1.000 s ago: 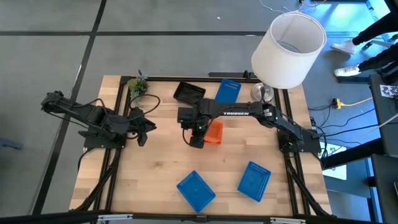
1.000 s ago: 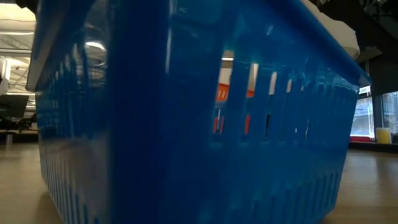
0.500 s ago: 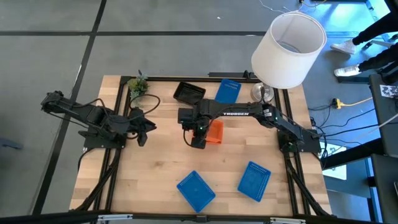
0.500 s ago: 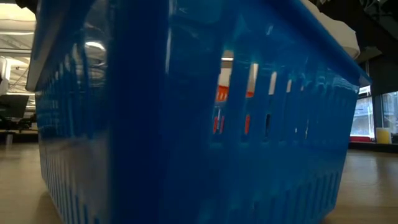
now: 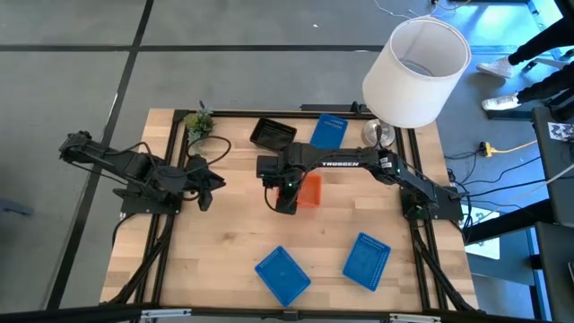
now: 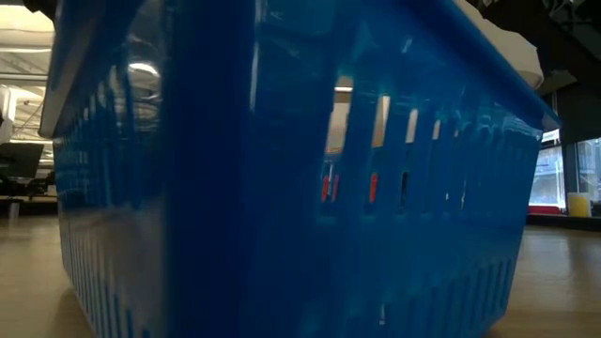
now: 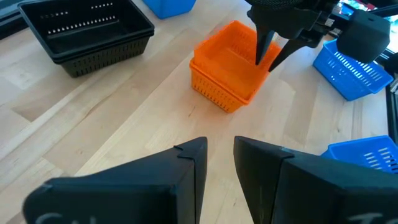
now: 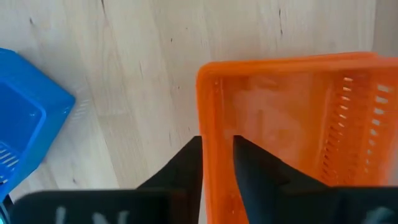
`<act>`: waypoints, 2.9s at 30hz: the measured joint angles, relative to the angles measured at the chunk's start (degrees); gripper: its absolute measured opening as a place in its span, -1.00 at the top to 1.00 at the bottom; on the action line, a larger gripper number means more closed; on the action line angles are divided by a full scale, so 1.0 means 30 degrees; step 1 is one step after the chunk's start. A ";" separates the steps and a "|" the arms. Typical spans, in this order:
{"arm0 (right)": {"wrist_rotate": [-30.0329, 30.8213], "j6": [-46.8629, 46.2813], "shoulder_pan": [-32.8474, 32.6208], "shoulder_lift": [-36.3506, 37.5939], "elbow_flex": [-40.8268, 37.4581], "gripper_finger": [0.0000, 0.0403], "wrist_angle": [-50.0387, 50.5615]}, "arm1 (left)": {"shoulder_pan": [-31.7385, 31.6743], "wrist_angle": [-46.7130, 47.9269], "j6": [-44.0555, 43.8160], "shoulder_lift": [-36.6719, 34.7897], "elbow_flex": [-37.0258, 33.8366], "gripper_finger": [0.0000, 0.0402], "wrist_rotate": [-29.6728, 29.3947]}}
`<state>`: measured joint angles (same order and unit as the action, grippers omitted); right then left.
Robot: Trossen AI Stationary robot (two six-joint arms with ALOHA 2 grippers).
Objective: Stack baskets by color
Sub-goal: Stack the right orange bin on the stacked orange bin, then stack the bottom right blue bin on the top blue bin
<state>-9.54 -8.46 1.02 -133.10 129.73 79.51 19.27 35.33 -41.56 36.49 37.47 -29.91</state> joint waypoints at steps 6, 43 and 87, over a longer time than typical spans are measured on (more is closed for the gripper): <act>-0.0035 -0.0040 0.0196 -0.0036 0.1096 0.55 0.1079 | 0.0000 0.0000 0.0000 0.0000 0.0000 0.65 0.0000; 0.0724 -0.1986 -0.3460 1.0310 -0.1105 0.55 0.3473 | 0.0781 -0.3768 0.3905 0.5554 0.0015 0.65 0.3706; -0.2749 -1.6597 -0.6253 1.7937 -2.7415 0.55 -0.9260 | -0.0397 -0.6302 0.1035 0.5566 -0.0007 0.65 0.2619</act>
<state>-17.79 -58.25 -17.74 -79.29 47.49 51.73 18.08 16.43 -38.46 53.19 37.45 -22.05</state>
